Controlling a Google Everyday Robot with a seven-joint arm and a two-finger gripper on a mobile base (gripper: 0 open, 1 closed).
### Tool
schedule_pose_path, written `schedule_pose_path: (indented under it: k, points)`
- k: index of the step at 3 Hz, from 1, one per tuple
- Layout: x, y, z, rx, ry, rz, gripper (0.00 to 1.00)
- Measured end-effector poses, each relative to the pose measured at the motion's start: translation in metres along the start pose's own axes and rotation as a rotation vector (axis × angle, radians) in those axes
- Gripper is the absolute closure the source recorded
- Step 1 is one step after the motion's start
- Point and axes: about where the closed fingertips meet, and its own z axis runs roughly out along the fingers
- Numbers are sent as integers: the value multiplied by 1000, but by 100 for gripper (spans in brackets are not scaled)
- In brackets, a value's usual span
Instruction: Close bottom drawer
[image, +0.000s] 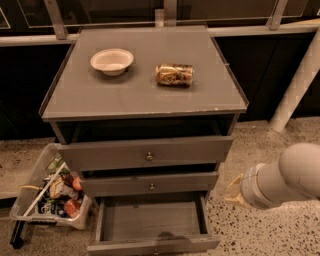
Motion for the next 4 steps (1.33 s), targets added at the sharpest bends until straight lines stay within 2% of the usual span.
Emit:
schedule_pose_path:
  k: [1, 2, 3, 4]
  points:
    - [19, -9, 52, 32, -120, 87, 100]
    - [19, -8, 51, 32, -120, 86, 100]
    - [15, -2, 63, 47, -131, 55, 100]
    - [4, 17, 104, 37, -183, 3, 100]
